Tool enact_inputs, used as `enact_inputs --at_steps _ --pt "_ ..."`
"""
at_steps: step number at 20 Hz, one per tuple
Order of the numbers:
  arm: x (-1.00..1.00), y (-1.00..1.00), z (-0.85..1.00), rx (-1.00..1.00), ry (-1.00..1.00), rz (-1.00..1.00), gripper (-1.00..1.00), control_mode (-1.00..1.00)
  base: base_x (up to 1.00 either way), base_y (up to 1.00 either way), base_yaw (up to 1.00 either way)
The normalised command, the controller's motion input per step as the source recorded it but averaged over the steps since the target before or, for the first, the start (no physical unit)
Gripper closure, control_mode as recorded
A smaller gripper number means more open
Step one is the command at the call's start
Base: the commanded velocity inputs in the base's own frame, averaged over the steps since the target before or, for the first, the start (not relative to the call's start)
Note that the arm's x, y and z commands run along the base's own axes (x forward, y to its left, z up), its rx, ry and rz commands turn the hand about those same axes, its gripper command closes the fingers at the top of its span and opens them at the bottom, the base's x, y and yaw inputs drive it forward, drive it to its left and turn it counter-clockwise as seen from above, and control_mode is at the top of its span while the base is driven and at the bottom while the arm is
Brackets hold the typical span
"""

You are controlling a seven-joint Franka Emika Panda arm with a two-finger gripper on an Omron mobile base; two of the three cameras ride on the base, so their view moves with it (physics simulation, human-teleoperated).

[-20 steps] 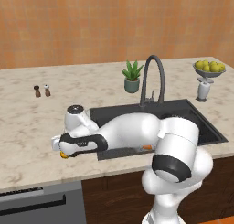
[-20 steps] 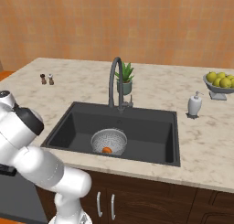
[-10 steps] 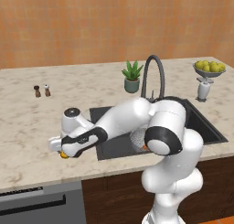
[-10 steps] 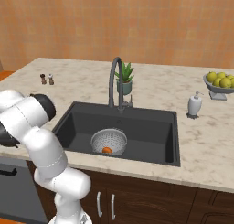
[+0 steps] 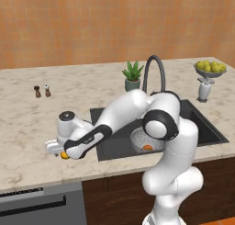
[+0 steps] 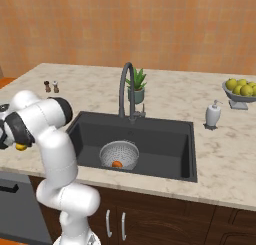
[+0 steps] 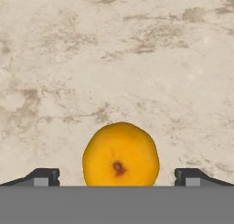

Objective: Put the colander in the sink, put the tangerine, orange in the colander, and turn on the sink faucet and pour water over the colander.

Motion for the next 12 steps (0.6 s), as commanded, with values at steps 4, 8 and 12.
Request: enact_inputs --at_steps 4,8,12 --pt "0.05 0.0 -0.25 -0.01 0.0 0.0 -1.0 -1.0 0.0 0.0 0.0" --pt "0.14 0.0 -0.32 -0.03 0.0 0.0 -1.0 -1.0 0.0 0.0 0.0" --pt "0.05 0.0 -0.18 0.0 0.0 0.0 -1.0 -1.0 0.0 0.0 0.0"
